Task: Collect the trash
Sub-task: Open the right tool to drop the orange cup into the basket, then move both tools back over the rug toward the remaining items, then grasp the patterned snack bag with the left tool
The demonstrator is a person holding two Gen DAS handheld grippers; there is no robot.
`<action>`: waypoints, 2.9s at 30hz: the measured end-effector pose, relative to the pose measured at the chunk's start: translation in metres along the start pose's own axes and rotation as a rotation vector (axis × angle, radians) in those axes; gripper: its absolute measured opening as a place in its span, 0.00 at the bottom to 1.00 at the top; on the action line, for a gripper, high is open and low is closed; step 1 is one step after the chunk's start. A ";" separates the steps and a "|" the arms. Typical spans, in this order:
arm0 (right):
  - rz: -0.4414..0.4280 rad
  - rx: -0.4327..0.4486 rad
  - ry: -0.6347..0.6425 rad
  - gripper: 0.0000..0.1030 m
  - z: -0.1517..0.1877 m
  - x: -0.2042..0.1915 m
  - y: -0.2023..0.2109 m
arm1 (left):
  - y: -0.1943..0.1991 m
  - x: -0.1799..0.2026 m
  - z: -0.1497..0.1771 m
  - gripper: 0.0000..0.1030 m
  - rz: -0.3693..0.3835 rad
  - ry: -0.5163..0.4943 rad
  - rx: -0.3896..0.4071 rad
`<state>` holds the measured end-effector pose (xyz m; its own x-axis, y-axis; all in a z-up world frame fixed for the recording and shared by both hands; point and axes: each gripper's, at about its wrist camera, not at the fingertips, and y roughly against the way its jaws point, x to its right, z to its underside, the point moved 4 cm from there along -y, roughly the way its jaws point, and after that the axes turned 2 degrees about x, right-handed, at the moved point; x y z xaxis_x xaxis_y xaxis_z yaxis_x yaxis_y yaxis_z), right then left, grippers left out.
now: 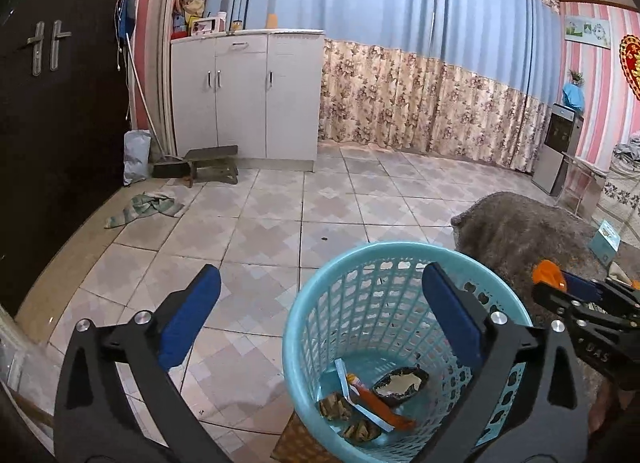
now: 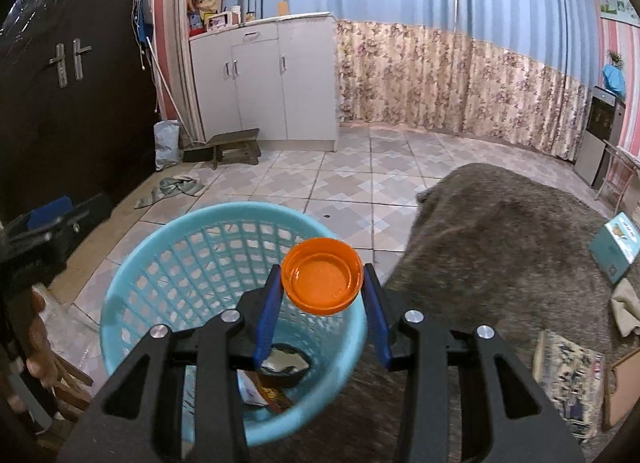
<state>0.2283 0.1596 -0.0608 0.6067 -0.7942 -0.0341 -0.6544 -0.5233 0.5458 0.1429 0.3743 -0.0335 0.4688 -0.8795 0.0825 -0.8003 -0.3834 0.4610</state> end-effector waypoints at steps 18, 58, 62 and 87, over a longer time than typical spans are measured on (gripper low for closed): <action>0.003 0.054 -0.026 0.89 -0.009 0.028 0.020 | 0.012 0.015 0.008 0.95 -0.023 0.020 -0.029; 0.610 -0.009 -0.254 0.95 0.153 0.378 0.229 | 0.016 0.353 0.101 0.94 0.302 -0.246 -0.241; 0.604 0.011 -0.302 0.95 0.160 0.386 0.238 | 0.007 0.354 0.110 0.89 0.316 -0.253 -0.304; 0.685 -0.043 -0.367 0.95 0.170 0.421 0.231 | 0.024 0.351 0.112 0.13 0.369 -0.217 -0.250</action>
<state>0.2561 -0.3483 -0.0916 -0.1204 -0.9914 0.0517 -0.8065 0.1280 0.5773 0.2468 0.0248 -0.0923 0.0607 -0.9925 0.1064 -0.7718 0.0210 0.6355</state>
